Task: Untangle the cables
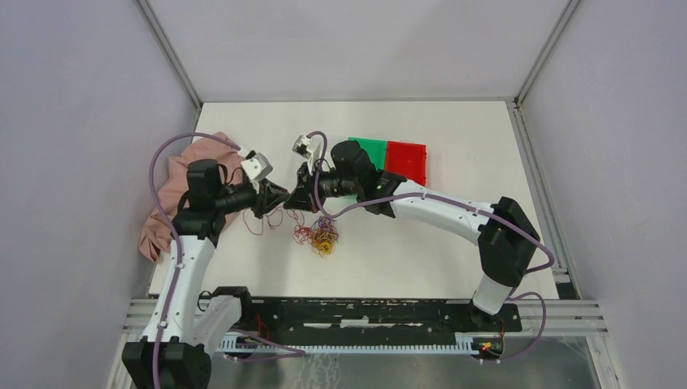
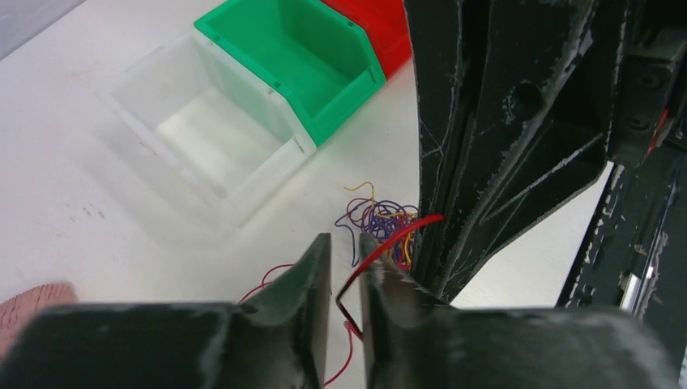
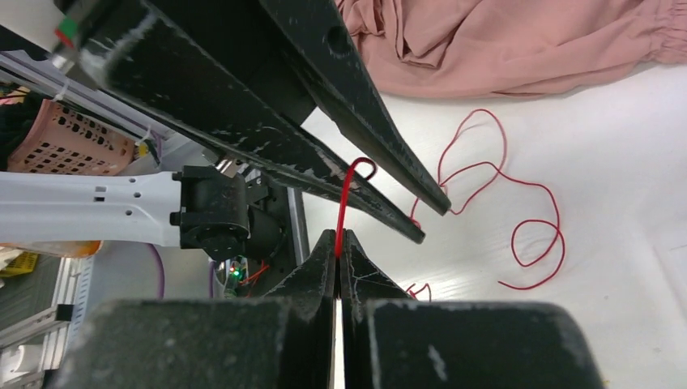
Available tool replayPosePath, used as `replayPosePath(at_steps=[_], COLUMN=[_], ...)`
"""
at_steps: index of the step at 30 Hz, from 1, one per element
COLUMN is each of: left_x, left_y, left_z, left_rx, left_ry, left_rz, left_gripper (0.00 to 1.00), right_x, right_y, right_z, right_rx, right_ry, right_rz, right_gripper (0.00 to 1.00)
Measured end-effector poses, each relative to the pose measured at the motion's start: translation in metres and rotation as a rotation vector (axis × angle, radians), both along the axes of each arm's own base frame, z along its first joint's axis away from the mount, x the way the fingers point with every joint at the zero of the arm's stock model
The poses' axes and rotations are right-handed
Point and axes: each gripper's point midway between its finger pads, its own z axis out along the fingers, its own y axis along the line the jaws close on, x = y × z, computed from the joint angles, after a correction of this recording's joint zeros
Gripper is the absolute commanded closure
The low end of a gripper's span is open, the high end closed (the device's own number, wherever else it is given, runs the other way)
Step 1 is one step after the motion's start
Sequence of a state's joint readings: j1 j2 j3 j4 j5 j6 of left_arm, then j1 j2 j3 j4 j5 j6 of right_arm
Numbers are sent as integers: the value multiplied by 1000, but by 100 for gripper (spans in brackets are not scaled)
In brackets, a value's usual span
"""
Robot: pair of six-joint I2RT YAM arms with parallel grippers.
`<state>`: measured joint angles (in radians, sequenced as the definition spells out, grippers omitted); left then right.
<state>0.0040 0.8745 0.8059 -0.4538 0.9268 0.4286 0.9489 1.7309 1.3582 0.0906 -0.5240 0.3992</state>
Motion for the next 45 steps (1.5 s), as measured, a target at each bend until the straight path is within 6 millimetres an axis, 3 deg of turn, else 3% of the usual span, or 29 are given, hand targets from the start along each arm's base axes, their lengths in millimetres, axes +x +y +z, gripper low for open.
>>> replayPosePath(at_steps=[2, 6, 13, 21, 24, 30, 45], left_x=[-2, -2, -1, -9, -10, -12, -5], left_y=[0, -2, -6, -12, -13, -14, -14], left_z=[-2, 9, 50, 88, 105, 142, 199], left_rx=[10, 10, -52, -131, -143, -163, -210], left_ry=[7, -17, -99, -145, -177, -254, -303], left_rz=[-15, -28, -9, -9, -10, -13, 7], left_gripper=[90, 96, 97, 97, 97, 97, 97], right_x=[-1, -3, -4, -14, -19, -21, -16], right_y=[1, 3, 17, 39, 40, 39, 46], right_z=[2, 8, 25, 7, -6, -31, -22], right_rx=[9, 38, 172, 253, 265, 274, 367], right_ry=[4, 24, 100, 229, 275, 349, 203], right_rz=[7, 7, 10, 30, 24, -3, -58], right_gripper=[90, 73, 63, 74, 80, 83, 84])
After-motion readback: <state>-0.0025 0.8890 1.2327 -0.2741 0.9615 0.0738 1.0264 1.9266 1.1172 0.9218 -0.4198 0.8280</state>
